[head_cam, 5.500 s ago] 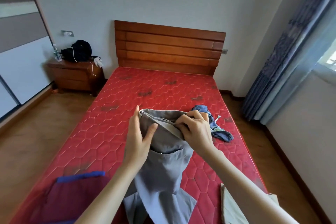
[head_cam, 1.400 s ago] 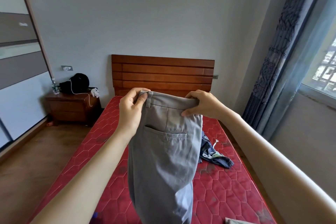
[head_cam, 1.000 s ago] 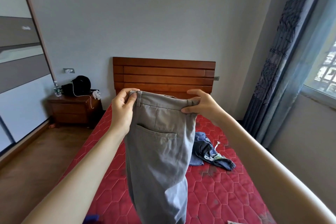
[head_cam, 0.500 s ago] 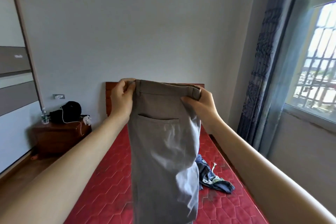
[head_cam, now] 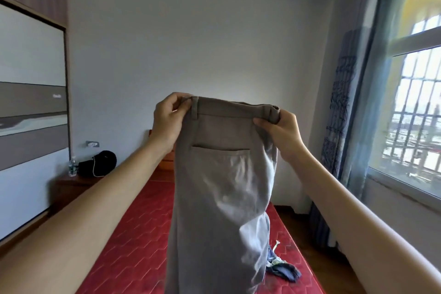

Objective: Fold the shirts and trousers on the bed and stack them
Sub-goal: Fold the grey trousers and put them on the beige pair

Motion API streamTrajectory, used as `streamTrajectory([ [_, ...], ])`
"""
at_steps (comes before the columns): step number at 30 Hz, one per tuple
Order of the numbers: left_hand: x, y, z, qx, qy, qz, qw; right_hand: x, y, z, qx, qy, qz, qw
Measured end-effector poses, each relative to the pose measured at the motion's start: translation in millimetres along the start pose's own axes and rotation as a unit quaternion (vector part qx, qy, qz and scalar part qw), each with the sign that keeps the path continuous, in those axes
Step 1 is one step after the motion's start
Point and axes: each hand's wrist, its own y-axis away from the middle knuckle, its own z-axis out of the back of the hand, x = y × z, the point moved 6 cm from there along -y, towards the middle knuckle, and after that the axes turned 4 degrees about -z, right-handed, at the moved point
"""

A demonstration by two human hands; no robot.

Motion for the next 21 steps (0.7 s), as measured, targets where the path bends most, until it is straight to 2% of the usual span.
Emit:
streamTrajectory([
  [8, -111.4, 9.8, -10.3, -0.03, 0.019, -0.065, 0.997, 98.0, 25.6, 62.9, 0.045, -0.081, 0.04, 0.995],
  [12, -121.7, 8.7, -9.7, -0.04, 0.01, -0.06, 0.997, 111.0, 25.0, 65.7, 0.055, -0.089, 0.04, 0.994],
  [16, -60.5, 32.3, -13.1, -0.04, 0.001, 0.013, 0.999, 55.9, 30.0, 47.5, 0.079, -0.077, -0.013, 0.994],
  [21, 73.9, 93.1, -10.9, -0.04, -0.014, 0.119, 0.992, -79.8, 55.7, 11.7, 0.1, -0.035, -0.103, 0.989],
])
